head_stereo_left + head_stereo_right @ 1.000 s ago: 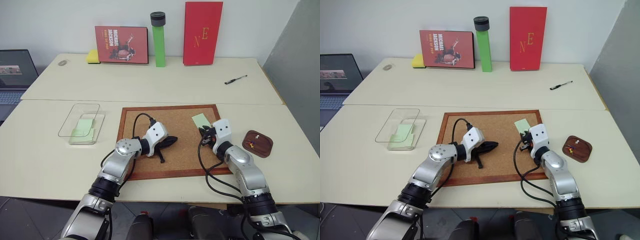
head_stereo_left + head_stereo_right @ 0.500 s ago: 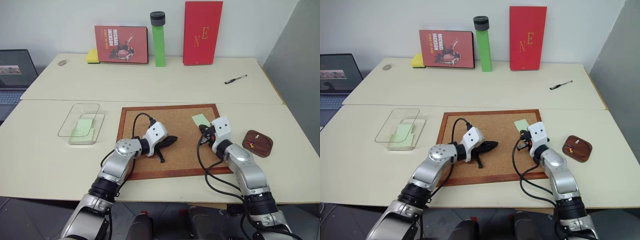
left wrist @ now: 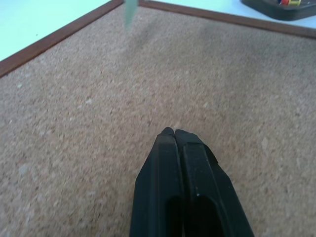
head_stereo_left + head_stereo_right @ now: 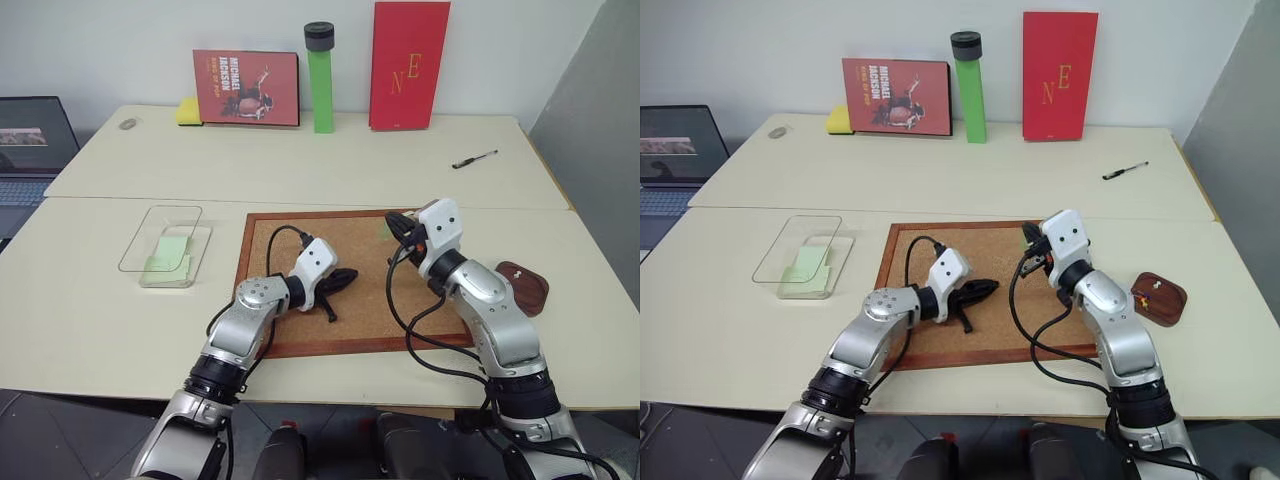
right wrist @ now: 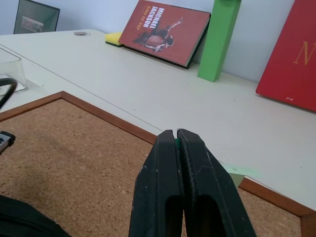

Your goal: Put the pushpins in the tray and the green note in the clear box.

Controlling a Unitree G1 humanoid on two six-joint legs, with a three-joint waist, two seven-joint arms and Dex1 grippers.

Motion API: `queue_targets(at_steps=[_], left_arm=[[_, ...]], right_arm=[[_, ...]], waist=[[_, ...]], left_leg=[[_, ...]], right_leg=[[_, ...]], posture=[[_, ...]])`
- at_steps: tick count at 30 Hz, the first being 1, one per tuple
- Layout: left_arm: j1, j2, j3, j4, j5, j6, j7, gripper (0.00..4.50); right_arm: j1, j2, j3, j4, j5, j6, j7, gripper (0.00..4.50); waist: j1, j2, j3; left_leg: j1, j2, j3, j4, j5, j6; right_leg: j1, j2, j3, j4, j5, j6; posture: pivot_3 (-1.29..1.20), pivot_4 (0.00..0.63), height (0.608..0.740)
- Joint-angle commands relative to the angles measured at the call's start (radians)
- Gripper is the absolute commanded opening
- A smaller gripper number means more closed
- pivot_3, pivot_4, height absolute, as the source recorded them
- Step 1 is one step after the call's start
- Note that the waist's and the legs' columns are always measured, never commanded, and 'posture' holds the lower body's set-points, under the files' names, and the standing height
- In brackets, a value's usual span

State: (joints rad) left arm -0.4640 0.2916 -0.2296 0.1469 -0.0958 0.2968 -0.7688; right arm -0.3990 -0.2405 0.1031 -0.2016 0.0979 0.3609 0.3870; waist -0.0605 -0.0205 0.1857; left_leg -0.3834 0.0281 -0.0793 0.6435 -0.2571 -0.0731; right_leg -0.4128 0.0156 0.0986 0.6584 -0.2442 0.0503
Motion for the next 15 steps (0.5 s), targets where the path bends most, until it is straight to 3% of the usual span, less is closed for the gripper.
queue_targets(at_steps=[1, 15], left_arm=[[-0.035, -0.005, 0.019, -0.074, -0.020, -0.021, 0.001, 0.88], [-0.125, -0.015, 0.049, -0.022, -0.038, -0.121, -0.010, 3.55]], right_arm=[[-0.014, -0.013, 0.000, -0.058, 0.000, 0.008, 0.006, 0.00], [-0.047, -0.025, -0.002, -0.140, 0.017, 0.135, 0.003, 0.00]], waist=[[0.001, 0.000, 0.000], [0.002, 0.000, 0.000]], left_leg=[[-0.001, 0.000, 0.000, 0.000, 0.000, 0.000], [-0.003, 0.000, 0.000, 0.000, 0.000, 0.000]], right_leg=[[-0.001, 0.000, 0.000, 0.000, 0.000, 0.000], [-0.003, 0.000, 0.000, 0.000, 0.000, 0.000]], posture=[[0.00, 0.150, 0.740], [0.00, 0.150, 0.740]])
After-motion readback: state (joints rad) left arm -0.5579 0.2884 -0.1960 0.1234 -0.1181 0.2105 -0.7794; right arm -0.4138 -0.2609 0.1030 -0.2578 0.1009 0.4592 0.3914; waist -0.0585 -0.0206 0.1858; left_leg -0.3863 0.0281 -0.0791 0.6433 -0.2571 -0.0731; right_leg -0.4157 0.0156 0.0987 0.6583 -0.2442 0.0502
